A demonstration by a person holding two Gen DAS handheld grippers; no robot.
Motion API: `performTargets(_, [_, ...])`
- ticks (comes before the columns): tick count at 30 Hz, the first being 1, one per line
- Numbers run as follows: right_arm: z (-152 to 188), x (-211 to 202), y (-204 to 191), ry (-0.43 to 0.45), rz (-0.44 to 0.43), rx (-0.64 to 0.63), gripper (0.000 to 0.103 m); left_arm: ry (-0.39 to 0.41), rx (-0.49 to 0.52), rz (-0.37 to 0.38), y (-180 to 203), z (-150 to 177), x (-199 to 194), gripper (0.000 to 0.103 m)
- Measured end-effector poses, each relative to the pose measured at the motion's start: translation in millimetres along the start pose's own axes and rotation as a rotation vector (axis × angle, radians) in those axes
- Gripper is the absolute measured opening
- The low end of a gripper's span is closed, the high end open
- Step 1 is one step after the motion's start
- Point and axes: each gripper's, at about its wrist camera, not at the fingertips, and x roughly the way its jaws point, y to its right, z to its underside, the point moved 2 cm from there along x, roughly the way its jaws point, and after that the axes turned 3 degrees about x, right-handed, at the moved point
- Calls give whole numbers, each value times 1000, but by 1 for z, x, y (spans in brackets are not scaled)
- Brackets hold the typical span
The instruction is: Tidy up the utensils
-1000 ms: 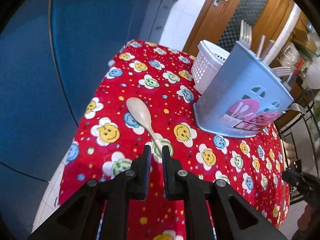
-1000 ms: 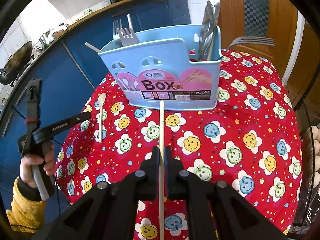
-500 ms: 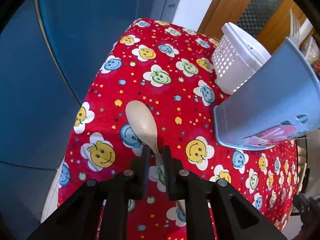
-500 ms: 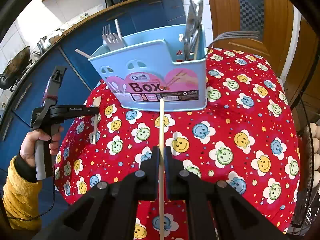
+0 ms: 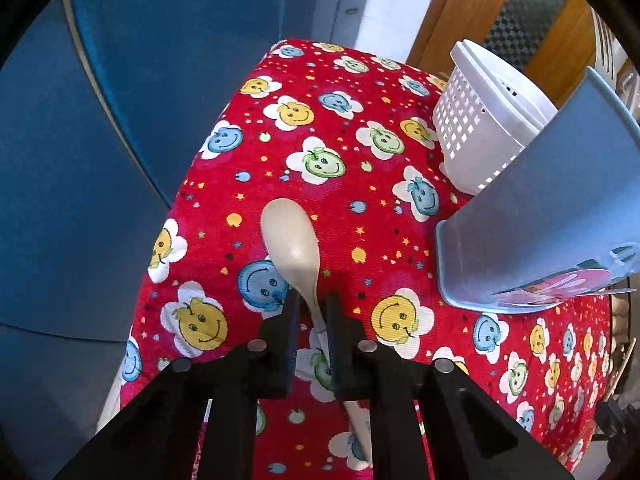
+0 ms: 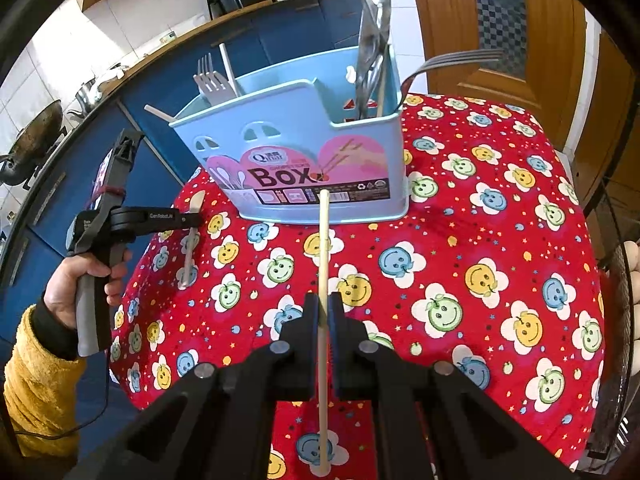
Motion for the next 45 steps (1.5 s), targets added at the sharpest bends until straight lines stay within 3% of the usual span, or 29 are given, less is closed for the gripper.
performTargets(6, [0,-7,-1,28,2,-9,6,48,-72,105,-11,13,-11,6])
performTargets(15, [3,-21,-11,94,-9,-25,6,269,-46,238,-4,52,-77,5])
performTargets(26, [-2,-52,-27,232,1,-59,6,577,66,270,20,63,-172,0])
performTargets(29, [-3,-57,-30,249,-6,-62,6,623,108,265,25,63,-191,0])
performTargets(33, [-3,-57,-34,255,-11,-71,6,608,135,267,25,62,-196,0])
performTargets(40, [-9,-59,-35,270,-4,-79,6,513,148,244,27,61,-171,1])
performTargets(45, [-14,-65,-34,292,1,-79,6,438,188,181,26,59,-150,6])
